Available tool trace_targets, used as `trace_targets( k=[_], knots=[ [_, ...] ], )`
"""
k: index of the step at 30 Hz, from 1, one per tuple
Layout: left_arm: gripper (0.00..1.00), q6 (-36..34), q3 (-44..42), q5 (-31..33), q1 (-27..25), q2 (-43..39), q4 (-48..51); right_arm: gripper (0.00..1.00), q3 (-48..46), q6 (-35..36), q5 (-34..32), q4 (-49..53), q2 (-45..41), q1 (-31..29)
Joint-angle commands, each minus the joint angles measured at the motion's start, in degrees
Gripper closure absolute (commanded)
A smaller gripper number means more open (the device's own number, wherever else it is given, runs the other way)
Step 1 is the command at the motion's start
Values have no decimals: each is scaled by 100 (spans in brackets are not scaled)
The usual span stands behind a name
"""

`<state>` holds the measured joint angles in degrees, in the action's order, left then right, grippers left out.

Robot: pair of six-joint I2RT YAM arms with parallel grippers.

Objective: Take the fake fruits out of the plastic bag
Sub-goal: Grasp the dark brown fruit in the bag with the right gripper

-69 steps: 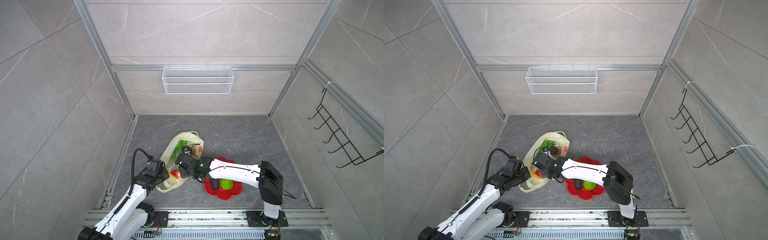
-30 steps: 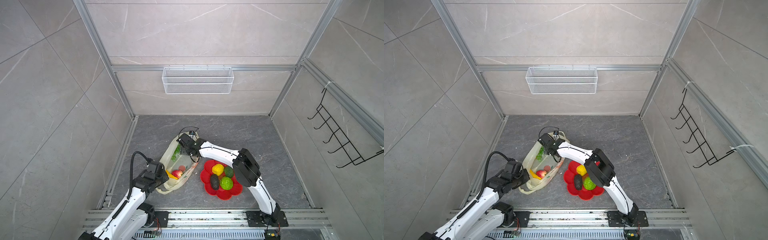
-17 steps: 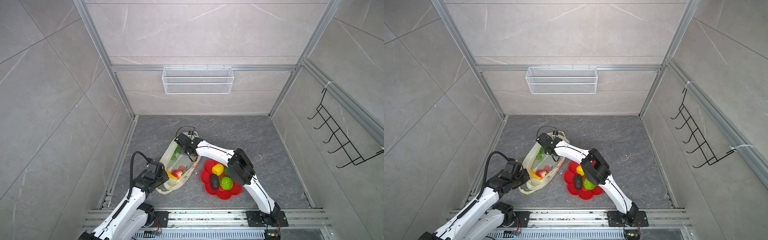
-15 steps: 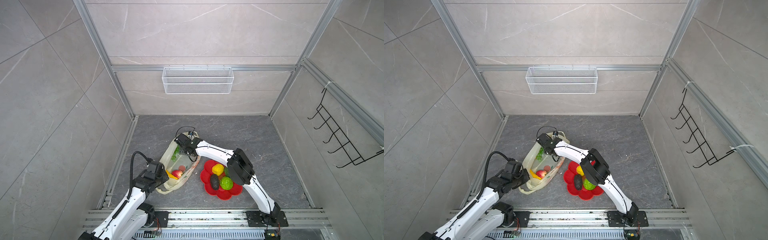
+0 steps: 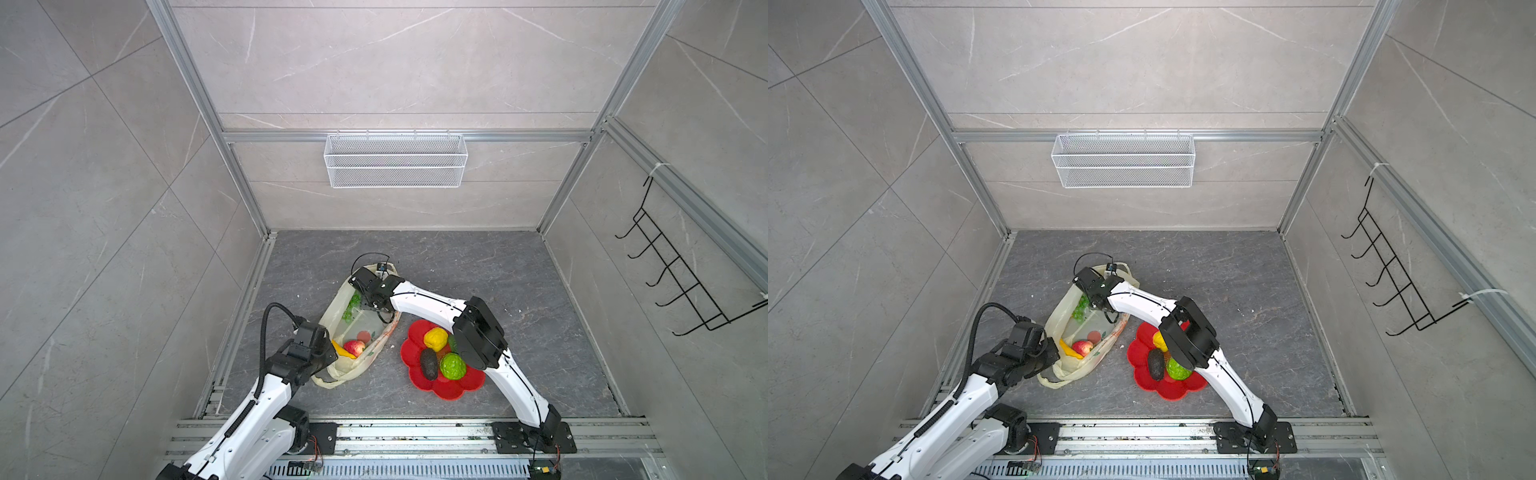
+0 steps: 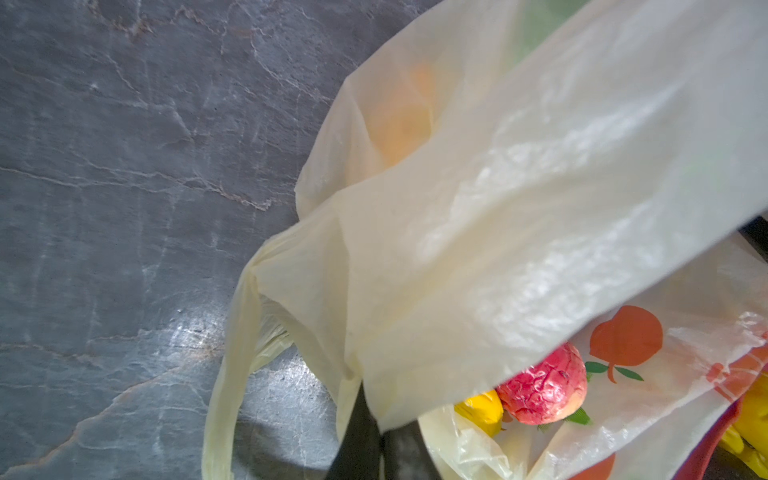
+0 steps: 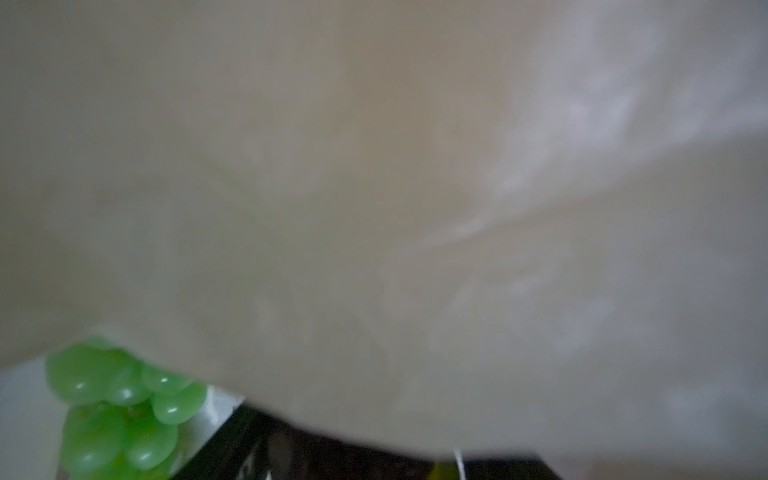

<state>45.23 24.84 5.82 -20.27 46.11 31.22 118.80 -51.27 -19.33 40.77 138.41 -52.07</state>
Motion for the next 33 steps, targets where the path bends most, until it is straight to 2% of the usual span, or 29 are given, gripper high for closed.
trace_targets(
  k=[1,5,10,16,22,33],
  knots=[
    [100,-14,-10,-28,-27,5,-39,33,138,37,-145,178,147,31],
    [100,-15,-14,-29,-21,-5,-38,34,115,55,-226,199,122,31],
    [100,-13,-23,-38,-23,-25,-40,29,132,46,-169,203,201,69],
    [100,-25,-23,-44,-27,-45,-23,29,390,68,-142,329,458,118],
    [100,-30,-24,-44,-25,-51,-20,33,689,139,-268,542,626,128],
    [100,-37,-8,-29,-29,-27,-36,41,41,477,-453,186,-73,84]
  ],
)
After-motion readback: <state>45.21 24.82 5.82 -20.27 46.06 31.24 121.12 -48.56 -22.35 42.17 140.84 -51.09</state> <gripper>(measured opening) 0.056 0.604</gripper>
